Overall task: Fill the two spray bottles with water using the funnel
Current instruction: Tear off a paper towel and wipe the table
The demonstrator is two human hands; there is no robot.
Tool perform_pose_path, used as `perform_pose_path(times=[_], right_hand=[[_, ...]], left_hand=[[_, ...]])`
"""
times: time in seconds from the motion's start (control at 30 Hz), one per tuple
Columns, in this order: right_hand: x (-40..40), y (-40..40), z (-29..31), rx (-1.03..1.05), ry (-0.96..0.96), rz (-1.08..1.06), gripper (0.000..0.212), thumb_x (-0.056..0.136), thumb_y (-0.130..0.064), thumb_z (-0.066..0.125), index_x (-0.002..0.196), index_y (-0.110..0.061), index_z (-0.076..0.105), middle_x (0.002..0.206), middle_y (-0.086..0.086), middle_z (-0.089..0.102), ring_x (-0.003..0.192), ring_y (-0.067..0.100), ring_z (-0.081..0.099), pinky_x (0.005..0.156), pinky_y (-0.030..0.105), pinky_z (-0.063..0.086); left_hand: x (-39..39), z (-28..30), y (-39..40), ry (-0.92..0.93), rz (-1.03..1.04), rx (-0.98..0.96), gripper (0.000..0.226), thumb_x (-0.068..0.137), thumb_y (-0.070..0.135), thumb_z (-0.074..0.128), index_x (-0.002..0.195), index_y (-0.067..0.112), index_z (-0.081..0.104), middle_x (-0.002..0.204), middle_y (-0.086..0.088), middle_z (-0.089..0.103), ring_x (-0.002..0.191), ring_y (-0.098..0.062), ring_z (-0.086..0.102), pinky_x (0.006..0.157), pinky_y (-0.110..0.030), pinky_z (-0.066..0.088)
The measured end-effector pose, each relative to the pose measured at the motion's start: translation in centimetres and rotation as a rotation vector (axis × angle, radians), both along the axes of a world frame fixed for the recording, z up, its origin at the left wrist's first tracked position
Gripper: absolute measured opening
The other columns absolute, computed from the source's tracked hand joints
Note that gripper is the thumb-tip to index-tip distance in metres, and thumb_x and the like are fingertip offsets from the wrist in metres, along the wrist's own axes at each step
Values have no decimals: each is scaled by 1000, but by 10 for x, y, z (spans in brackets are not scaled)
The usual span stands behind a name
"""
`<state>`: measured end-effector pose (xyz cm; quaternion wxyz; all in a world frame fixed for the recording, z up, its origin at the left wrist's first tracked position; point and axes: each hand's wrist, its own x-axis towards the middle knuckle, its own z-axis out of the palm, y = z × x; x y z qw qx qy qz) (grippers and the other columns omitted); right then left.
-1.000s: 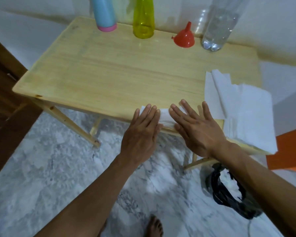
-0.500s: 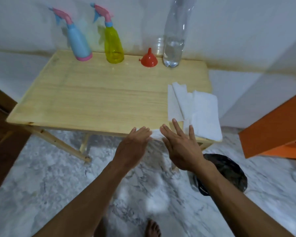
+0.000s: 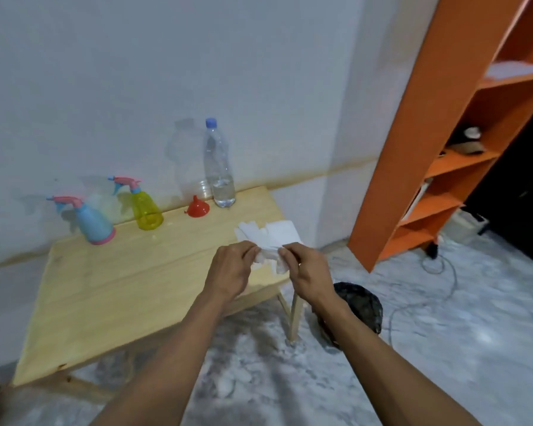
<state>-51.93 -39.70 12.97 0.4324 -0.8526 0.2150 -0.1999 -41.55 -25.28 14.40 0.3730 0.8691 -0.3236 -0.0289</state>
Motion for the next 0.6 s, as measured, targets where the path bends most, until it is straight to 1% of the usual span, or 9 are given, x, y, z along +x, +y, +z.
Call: perform_pose_path(times=[0.1, 0.17, 0.23, 0.27, 0.33, 0.37, 0.4, 0.47, 0.6], right_hand=[[-24, 0, 19, -33, -81, -161, 17, 99, -23, 65, 96, -11, 76, 83, 1, 75, 73, 14, 62, 63, 12, 38], [-46, -3, 28, -61, -106, -258, 16, 97, -19, 66, 99, -8, 77, 90, 3, 77, 78, 12, 63, 68, 9, 38], [-72, -4, 31, -77, -122, -360, 15, 97, -16, 65, 101, -8, 78, 95, 4, 78, 83, 15, 66, 71, 6, 37], [-86, -5, 32, -80, -132, -419, 15, 96, -14, 66, 101, -8, 78, 95, 4, 78, 84, 15, 66, 72, 6, 38], [-114, -6, 33, -49, -144, -545, 14, 96, -14, 67, 101, -9, 79, 95, 3, 77, 84, 12, 64, 73, 2, 38], [-126, -7, 32, -32, -140, -602, 15, 96, -16, 67, 102, -9, 79, 95, 3, 77, 84, 11, 63, 74, 1, 37], [-136, -8, 31, -22, -133, -650, 15, 96, -18, 67, 103, -11, 79, 97, 2, 77, 86, 11, 64, 74, 2, 38], [-152, -14, 25, -17, -109, -731, 17, 97, -21, 65, 103, -13, 79, 99, 2, 77, 91, 16, 66, 79, 14, 42], [-171, -28, 13, -21, -41, -862, 20, 100, -24, 60, 105, -15, 77, 102, 4, 75, 96, 21, 65, 88, 33, 50]], left_hand=[[-4, 20, -14, -44, -105, -34, 22, 98, 18, 58, 87, 12, 76, 84, -2, 75, 75, -24, 64, 72, -39, 49], [-12, 28, -29, -38, -185, -61, 19, 96, 18, 61, 89, 12, 78, 87, -2, 76, 79, -23, 65, 74, -36, 49], [-28, 32, -45, -31, -271, -88, 16, 95, 17, 64, 91, 10, 78, 90, -2, 77, 83, -22, 66, 77, -32, 49], [-39, 33, -53, -29, -307, -103, 16, 94, 17, 65, 92, 10, 79, 92, -1, 77, 83, -19, 66, 79, -27, 48], [-62, 34, -67, -14, -362, -141, 14, 92, 16, 68, 95, 9, 79, 94, -1, 77, 82, -11, 64, 76, -9, 42], [-73, 33, -73, -6, -390, -159, 13, 91, 16, 69, 95, 9, 80, 94, -1, 78, 82, -9, 64, 75, -6, 40], [-83, 31, -80, 3, -415, -173, 13, 91, 16, 70, 96, 9, 80, 96, -2, 78, 84, -10, 66, 78, -10, 42], [-100, 26, -95, 23, -454, -186, 15, 91, 18, 71, 99, 9, 80, 99, -4, 78, 89, -16, 70, 84, -19, 47], [-124, 13, -121, 38, -488, -167, 16, 93, 19, 68, 100, 12, 80, 99, -5, 77, 87, -16, 66, 80, -21, 44]])
